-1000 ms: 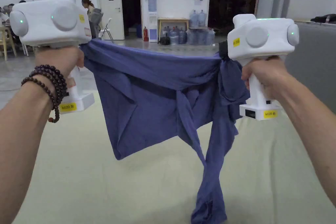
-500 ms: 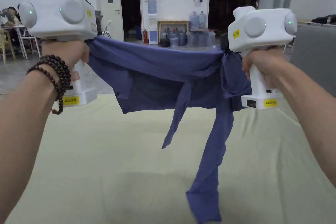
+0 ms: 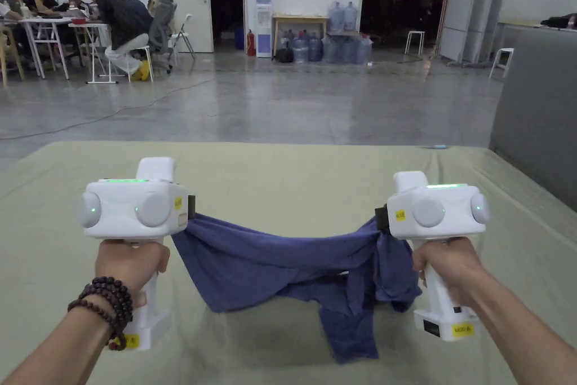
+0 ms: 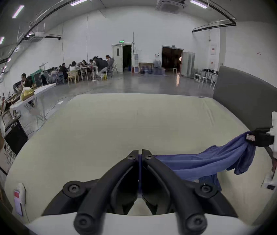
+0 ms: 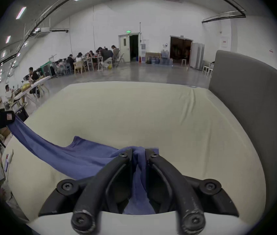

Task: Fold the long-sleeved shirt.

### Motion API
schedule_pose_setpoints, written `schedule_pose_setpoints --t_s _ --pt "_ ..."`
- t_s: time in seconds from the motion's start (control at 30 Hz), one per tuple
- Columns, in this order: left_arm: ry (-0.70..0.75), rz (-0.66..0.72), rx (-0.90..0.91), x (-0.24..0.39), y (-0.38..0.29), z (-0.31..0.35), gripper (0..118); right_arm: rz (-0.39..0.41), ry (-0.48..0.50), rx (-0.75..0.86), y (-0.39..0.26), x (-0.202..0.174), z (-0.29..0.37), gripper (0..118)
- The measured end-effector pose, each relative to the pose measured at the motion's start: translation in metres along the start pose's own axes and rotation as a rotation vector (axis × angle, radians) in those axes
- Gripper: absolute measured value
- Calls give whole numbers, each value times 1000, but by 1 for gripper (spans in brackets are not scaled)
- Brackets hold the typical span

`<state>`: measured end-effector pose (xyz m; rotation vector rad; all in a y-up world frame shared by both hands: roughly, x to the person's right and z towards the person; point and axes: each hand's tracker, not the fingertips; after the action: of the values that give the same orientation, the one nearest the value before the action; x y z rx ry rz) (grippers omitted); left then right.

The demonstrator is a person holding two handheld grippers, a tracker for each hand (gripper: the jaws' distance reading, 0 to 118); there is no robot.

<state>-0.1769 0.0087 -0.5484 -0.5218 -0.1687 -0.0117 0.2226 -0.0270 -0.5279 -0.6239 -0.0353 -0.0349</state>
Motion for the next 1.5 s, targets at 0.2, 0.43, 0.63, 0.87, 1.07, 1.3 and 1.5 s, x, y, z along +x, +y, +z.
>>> schedule_pose_setpoints --t_s 0.2,0.43,0.63,0.87,1.07,1.3,1.5 --pt "-28 10 -87 -4 -84 67 0 52 -19 -71 -105 -14 68 10" --pt "-37 -67 -315 -3 -219 118 0 51 -16 -265 -247 -43 109 10" --pt "-58 12 -340 -18 -270 116 12 26 -6 -258 -268 -38 99 49" --pt "-87 61 -139 -28 -227 163 114 -72 -55 -49 -226 -22 184 98" --pt "-61 -34 -47 -1 -208 187 0 -58 -176 -33 -239 -23 198 0" --pt "-112 0 -84 14 -157 104 0 -114 -121 -65 -237 -5 182 0" --pt "-70 30 -257 25 -113 -49 111 -134 -108 -97 -235 3 161 0"
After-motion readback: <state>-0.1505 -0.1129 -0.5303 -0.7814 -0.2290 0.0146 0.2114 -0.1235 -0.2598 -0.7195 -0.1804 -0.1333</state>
